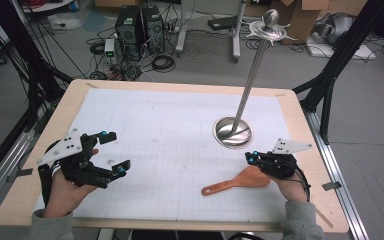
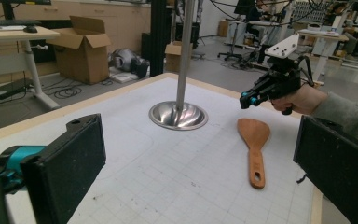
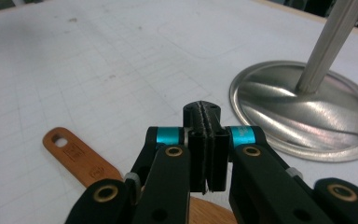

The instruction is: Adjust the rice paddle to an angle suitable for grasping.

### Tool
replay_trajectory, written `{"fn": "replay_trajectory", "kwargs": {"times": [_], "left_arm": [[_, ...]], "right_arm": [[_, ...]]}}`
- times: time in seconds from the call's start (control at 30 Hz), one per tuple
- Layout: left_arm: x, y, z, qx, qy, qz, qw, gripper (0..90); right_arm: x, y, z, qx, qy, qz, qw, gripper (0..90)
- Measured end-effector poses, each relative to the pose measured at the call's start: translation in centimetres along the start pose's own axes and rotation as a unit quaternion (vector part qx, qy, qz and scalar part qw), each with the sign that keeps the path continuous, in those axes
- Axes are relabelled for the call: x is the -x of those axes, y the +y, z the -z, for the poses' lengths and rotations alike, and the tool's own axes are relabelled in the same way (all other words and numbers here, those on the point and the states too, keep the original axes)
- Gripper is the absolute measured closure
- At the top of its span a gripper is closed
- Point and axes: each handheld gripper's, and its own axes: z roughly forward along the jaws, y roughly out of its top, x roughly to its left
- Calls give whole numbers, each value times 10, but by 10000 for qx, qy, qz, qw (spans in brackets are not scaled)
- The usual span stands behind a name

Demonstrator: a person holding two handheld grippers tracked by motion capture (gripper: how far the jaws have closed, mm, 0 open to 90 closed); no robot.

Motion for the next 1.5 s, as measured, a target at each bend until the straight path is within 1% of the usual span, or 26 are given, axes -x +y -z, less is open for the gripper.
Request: {"fn": "replay_trajectory", "kwargs": {"times": [0.1,0.17,0.2,0.3,0.4,0.43,0.5,0.57,0.67,0.7,0.73,0.77,0.93,0.97,1.07,1.2,1.23,1.27,1.3,1.47,1.5], "left_arm": [[-1,-1,1,-2,12,13,10000,26],[-2,-1,1,-10,27,39,10000,26],[-2,-2,0,-21,22,32,10000,26],[-2,-2,0,-26,22,29,10000,26],[-1,-3,0,-48,36,40,10000,26],[-1,-4,0,-67,54,45,10000,26],[-1,-4,1,-83,44,56,9999,26],[0,-4,1,-78,21,89,9999,26],[5,-1,2,-43,-13,6,10000,26],[6,-1,3,-35,-28,-9,10000,26],[6,-1,3,-25,-21,-5,10000,26],[6,-1,3,-44,-4,2,10000,26],[4,-5,5,-124,69,57,9999,26],[4,-5,6,-114,71,47,9999,26],[5,-4,6,-111,82,20,9999,26],[5,-6,5,-172,94,15,9998,26],[5,-6,5,-193,102,9,9998,26],[5,-7,5,-204,108,24,9997,26],[5,-7,4,-210,117,23,9997,26],[4,-7,3,-210,101,27,9997,26],[4,-7,3,-213,99,26,9997,26]], "right_arm": [[1,-4,-6,-170,-23,-17,9999,898],[2,-5,-8,-219,-39,-6,9998,898],[2,-6,-11,-306,-49,3,9995,898],[2,-7,-12,-380,-27,13,9993,898],[3,-7,-13,-394,-44,10,9992,898],[3,-8,-14,-411,-50,-21,9991,898],[5,-8,-16,-451,-109,-24,9989,898],[6,-9,-20,-510,-204,-109,9984,897],[8,-11,-27,-687,-244,-62,9973,898],[8,-12,-28,-743,-267,-83,9968,897],[9,-12,-29,-744,-283,-83,9968,898],[11,-13,-30,-796,-269,-158,9963,898],[15,-15,-31,-836,-332,-228,9957,897],[16,-16,-30,-870,-394,-276,9950,898],[19,-17,-30,-901,-420,-335,9945,897],[20,-18,-32,-998,-450,-331,9934,898],[20,-19,-34,-1089,-452,-313,9925,898],[20,-19,-34,-1089,-452,-313,9925,898],[20,-20,-35,-1157,-448,-298,9918,898],[19,-21,-32,-1204,-399,-327,9914,898],[17,-21,-31,-1238,-403,-300,9910,898]]}}
